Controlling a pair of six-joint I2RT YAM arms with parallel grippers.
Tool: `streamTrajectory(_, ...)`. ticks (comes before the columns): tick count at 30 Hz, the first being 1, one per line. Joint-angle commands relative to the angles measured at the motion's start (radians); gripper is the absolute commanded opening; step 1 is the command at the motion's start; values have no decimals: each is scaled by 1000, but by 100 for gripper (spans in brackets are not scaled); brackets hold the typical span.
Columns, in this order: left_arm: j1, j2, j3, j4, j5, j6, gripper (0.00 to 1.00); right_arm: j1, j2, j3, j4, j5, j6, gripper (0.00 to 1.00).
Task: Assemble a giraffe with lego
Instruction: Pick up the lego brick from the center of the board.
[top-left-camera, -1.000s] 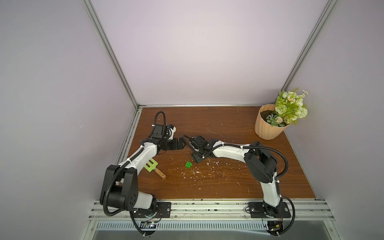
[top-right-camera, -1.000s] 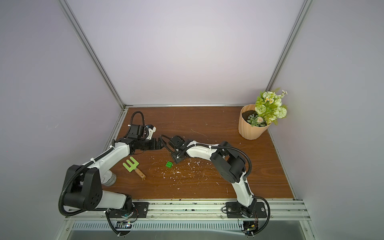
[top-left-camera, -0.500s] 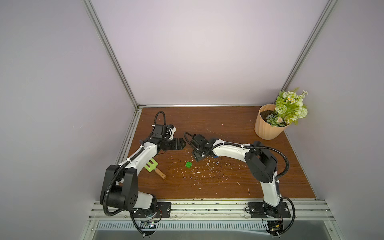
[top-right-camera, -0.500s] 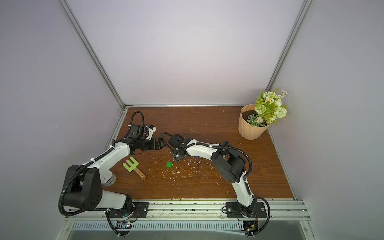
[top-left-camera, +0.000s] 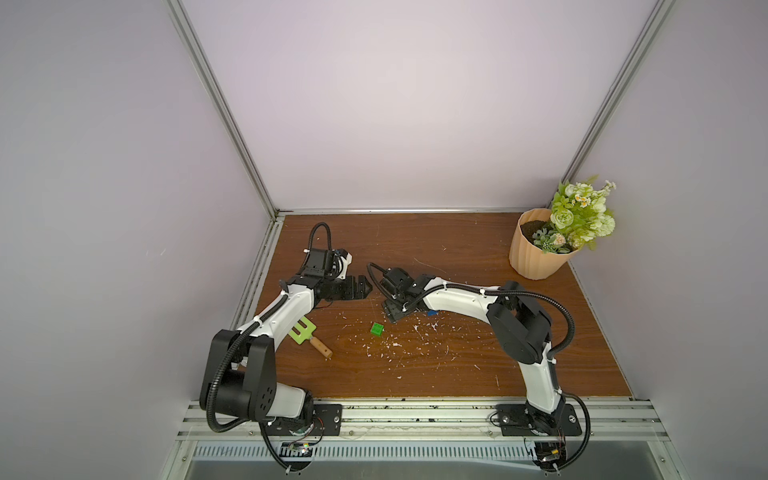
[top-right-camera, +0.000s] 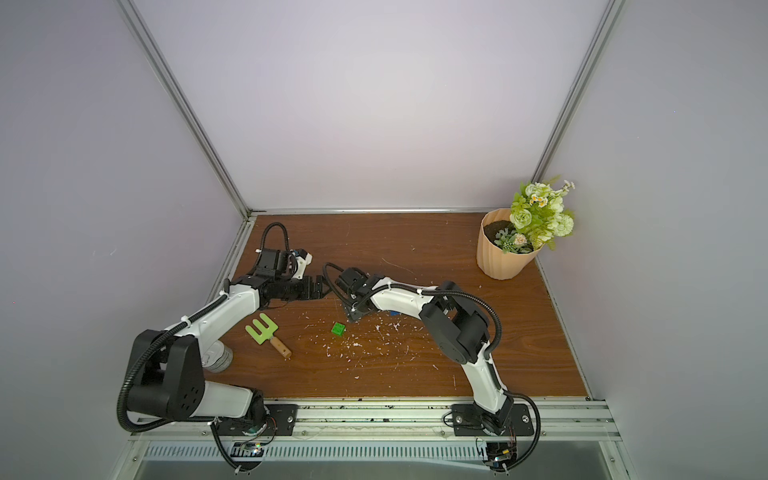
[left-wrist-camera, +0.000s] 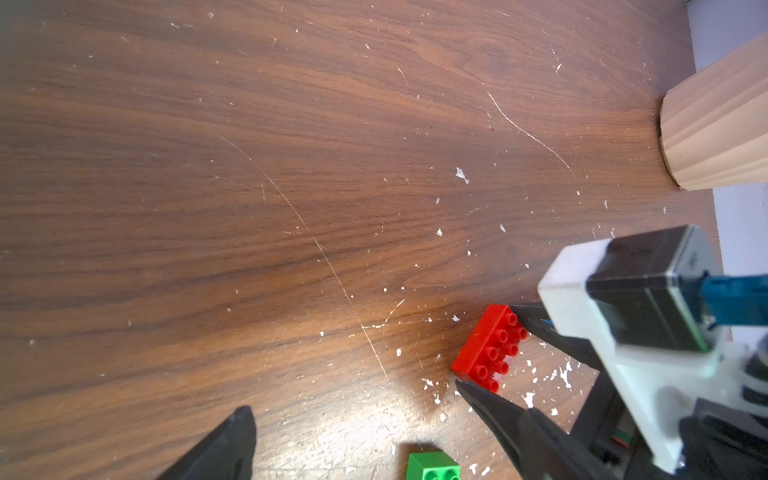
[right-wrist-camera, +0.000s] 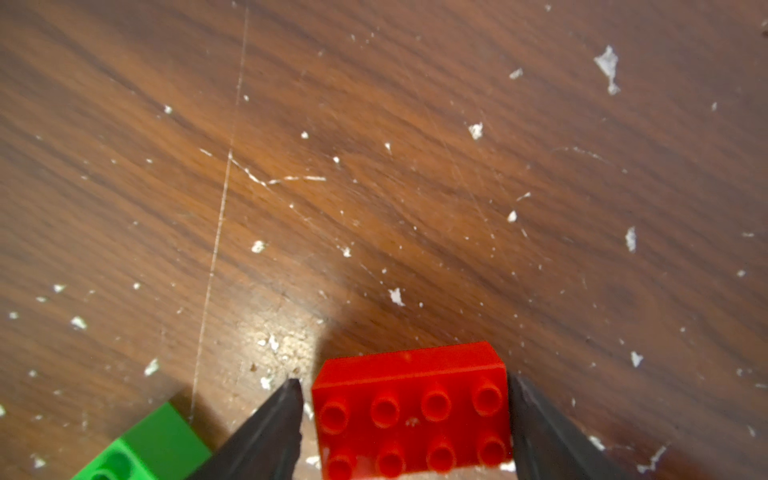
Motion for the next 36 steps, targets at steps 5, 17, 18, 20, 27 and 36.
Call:
streamTrajectory(5, 12, 0, 15, -18, 6, -12, 100, -4, 3, 35, -15, 0, -14, 75)
streamTrajectory(17, 12, 2, 16, -17, 9, -11, 100, -4, 2, 70, -60, 26, -20, 61)
streamTrajectory(18, 12, 2, 15, -17, 12, -13, 100, -4, -3, 78, -69, 29, -18, 61)
streamTrajectory(20, 12, 2, 14, -15, 15, -13, 100, -5, -8, 94, -90, 32, -13, 60)
streamTrajectory(27, 12, 0, 12, -11, 38, -13, 100, -16, -28, 191, -220, 32, 21, 59)
streamTrajectory(36, 11, -13, -9, 31, 168, -19, 100, -52, -101, 313, -420, 51, 82, 59)
